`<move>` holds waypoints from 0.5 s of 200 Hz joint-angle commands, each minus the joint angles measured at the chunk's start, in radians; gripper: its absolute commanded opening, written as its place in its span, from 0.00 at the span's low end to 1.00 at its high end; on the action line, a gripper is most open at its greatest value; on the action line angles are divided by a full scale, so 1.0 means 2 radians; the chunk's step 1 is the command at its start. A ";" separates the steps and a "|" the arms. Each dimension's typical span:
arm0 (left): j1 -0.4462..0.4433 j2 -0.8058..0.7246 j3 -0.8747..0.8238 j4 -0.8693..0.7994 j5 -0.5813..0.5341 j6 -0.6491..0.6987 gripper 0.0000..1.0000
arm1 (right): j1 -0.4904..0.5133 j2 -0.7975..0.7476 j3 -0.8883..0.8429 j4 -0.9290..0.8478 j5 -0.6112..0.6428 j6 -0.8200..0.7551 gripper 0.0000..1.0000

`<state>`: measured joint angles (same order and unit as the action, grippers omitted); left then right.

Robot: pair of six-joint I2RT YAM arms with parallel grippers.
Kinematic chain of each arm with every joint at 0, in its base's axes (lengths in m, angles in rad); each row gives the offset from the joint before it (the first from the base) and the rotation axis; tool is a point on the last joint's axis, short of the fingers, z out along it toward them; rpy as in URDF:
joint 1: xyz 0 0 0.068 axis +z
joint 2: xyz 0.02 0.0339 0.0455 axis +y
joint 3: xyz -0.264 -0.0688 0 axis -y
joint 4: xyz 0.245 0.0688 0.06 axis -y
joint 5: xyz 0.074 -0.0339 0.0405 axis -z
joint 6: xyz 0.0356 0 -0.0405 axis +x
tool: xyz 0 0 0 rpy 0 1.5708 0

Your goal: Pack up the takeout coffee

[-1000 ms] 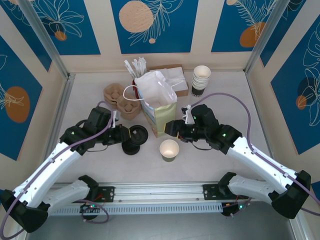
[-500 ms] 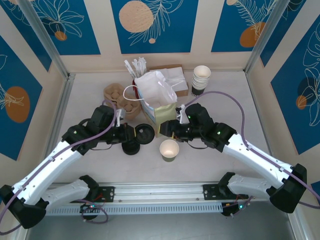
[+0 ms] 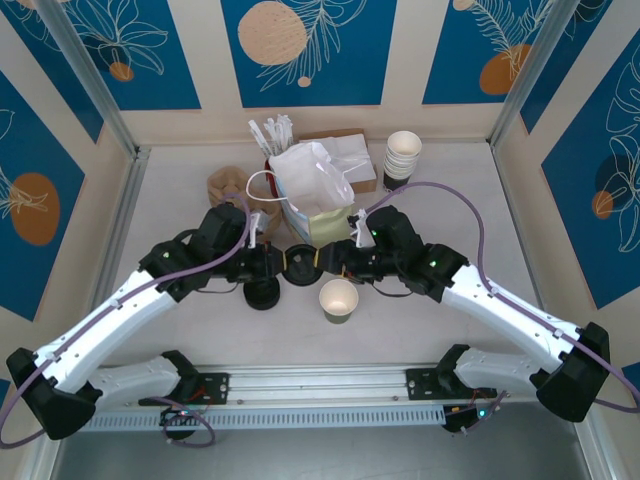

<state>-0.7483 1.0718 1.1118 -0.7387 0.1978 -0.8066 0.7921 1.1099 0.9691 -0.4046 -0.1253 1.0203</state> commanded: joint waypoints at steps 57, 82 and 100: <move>-0.023 0.017 0.032 0.009 -0.015 -0.005 0.12 | 0.003 0.010 0.026 -0.006 -0.013 -0.012 0.33; -0.028 0.021 0.035 0.010 -0.017 -0.005 0.12 | 0.002 0.009 0.026 -0.009 -0.012 -0.012 0.29; -0.031 0.023 0.037 0.011 -0.018 -0.006 0.12 | 0.002 0.008 0.028 -0.014 -0.008 -0.013 0.26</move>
<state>-0.7841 1.1038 1.1496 -0.7406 0.1581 -0.8066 0.7918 1.1240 0.9825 -0.4290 -0.1276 1.0092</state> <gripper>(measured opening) 0.125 0.279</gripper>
